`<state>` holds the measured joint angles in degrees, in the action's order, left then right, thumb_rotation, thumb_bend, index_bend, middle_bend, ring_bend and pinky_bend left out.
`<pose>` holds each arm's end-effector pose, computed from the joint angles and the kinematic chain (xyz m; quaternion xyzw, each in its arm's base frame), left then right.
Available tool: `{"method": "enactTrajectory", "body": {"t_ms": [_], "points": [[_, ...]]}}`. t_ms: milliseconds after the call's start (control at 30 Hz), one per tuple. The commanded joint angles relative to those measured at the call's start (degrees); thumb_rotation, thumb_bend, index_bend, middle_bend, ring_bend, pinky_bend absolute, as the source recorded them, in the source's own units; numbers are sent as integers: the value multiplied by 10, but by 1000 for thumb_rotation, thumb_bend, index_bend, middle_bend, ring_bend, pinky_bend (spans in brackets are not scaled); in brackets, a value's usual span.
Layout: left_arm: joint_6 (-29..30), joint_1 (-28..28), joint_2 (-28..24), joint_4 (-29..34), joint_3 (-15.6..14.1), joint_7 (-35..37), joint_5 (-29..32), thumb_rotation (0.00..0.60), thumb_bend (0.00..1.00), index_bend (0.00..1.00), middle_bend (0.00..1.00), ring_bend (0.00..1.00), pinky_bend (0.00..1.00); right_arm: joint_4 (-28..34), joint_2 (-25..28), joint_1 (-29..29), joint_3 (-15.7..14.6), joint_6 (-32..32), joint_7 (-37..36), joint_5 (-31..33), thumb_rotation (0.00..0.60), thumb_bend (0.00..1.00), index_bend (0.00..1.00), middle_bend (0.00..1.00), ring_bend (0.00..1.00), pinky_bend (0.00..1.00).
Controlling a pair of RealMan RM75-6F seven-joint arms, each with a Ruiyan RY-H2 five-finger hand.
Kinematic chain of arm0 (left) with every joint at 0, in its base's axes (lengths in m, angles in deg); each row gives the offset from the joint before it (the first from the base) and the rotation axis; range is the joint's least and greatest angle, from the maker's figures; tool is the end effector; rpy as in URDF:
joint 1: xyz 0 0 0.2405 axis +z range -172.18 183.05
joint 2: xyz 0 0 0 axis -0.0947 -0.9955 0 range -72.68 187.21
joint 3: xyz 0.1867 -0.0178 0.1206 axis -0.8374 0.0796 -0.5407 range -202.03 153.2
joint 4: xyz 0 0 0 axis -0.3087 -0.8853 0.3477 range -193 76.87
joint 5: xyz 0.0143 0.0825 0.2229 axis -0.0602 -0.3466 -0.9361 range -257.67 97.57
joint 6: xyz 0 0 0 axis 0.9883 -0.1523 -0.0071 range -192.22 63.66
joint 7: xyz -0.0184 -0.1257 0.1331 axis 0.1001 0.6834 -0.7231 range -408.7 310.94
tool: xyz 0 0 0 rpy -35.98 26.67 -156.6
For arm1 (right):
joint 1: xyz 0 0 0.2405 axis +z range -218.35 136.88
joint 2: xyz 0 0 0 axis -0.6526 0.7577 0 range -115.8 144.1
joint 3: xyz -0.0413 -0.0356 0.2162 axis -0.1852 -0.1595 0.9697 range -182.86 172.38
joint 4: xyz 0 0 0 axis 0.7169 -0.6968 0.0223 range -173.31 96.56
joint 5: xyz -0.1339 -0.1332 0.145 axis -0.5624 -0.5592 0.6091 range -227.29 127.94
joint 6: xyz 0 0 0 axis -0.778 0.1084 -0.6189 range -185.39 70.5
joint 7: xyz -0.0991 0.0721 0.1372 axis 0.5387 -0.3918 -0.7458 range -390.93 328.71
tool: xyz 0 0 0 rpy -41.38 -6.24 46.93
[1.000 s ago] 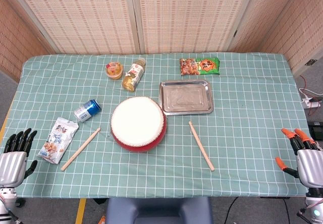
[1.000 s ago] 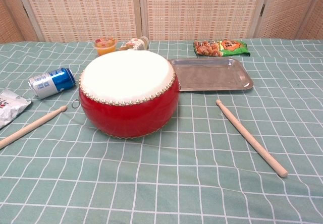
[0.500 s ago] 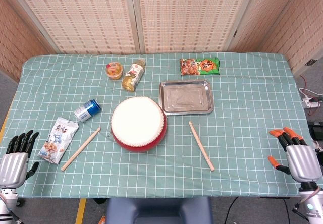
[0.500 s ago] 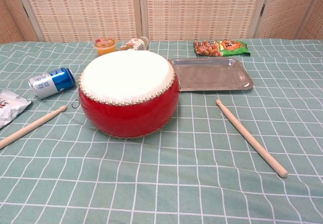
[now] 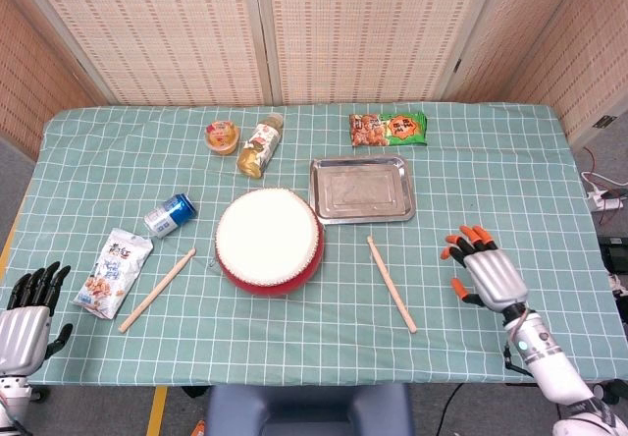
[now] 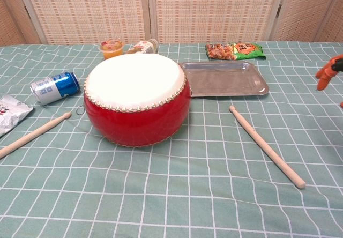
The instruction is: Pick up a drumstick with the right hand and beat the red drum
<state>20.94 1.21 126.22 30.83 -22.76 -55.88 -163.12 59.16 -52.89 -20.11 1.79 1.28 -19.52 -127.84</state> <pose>-0.3074 0.2124 0.0991 -0.5993 -0.3789 -0.3409 0.6174 -0.2282 -0.2930 0.0341 0.7147 -0.4087 0.3164 0.4711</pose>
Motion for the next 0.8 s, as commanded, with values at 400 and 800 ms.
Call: {"method": "enactTrajectory", "body": {"t_ms": [400,800], "points": [[-21,5,6,-25,-5,35,11,600,266,0,0,0,17,-124,-153,114,18,-134,48,161,600,494,329,59,0,0],[-29,3,10,-33,-3,41,15,600,267,0,0,0,17,-180,-199,149,18,-143,31,156,580,504,327,37,0,0]]}}
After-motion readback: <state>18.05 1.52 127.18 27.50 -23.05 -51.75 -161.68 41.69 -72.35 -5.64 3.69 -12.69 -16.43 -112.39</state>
